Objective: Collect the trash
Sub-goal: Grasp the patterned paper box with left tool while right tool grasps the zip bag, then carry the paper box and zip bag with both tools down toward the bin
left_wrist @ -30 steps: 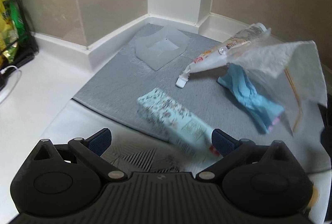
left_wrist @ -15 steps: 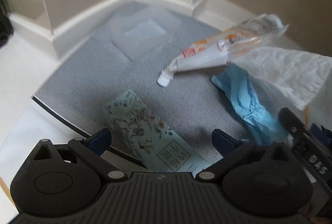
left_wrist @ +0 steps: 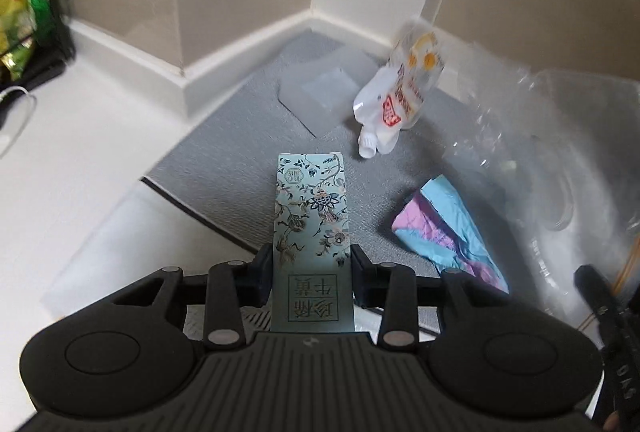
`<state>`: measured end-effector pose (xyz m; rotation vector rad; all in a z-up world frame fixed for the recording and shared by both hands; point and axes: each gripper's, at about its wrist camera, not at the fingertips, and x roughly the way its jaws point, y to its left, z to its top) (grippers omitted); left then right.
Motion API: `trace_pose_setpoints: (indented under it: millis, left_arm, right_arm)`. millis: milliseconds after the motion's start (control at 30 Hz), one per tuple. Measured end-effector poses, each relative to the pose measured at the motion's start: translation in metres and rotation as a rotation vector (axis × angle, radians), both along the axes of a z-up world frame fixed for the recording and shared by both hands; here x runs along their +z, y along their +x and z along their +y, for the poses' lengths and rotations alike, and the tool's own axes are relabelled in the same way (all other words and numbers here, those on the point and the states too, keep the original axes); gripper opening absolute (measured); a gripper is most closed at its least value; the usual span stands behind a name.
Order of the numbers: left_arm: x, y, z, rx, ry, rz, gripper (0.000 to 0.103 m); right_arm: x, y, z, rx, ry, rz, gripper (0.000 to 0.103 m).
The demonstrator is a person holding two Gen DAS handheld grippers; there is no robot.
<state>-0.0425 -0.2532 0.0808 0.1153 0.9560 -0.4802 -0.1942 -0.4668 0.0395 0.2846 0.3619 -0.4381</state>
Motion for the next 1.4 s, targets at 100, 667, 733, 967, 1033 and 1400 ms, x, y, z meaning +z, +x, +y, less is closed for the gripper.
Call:
trace_pose_setpoints:
  millis: [100, 667, 733, 967, 1033, 1400]
  left_arm:
    - [0.013, -0.014, 0.012, -0.009, -0.002, -0.059, 0.043]
    - [0.058, -0.157, 0.088, -0.136, 0.020, -0.333, 0.043]
    - [0.058, -0.171, 0.095, -0.144, 0.020, -0.339, 0.043]
    - [0.050, -0.208, 0.117, -0.170, 0.041, -0.339, 0.043]
    - [0.046, -0.217, 0.123, -0.175, 0.051, -0.340, 0.043]
    - [0.021, -0.247, 0.153, -0.186, 0.102, -0.325, 0.043]
  right_arm:
    - [0.017, -0.014, 0.013, 0.011, -0.020, -0.049, 0.003]
    - [0.054, -0.118, 0.074, 0.099, -0.064, -0.141, 0.003]
    - [0.054, -0.136, 0.082, 0.109, -0.065, -0.141, 0.003]
    - [0.048, -0.184, 0.106, 0.132, -0.109, -0.139, 0.004]
    - [0.045, -0.195, 0.112, 0.133, -0.125, -0.128, 0.004]
    - [0.022, -0.240, 0.147, 0.171, -0.158, -0.059, 0.003]
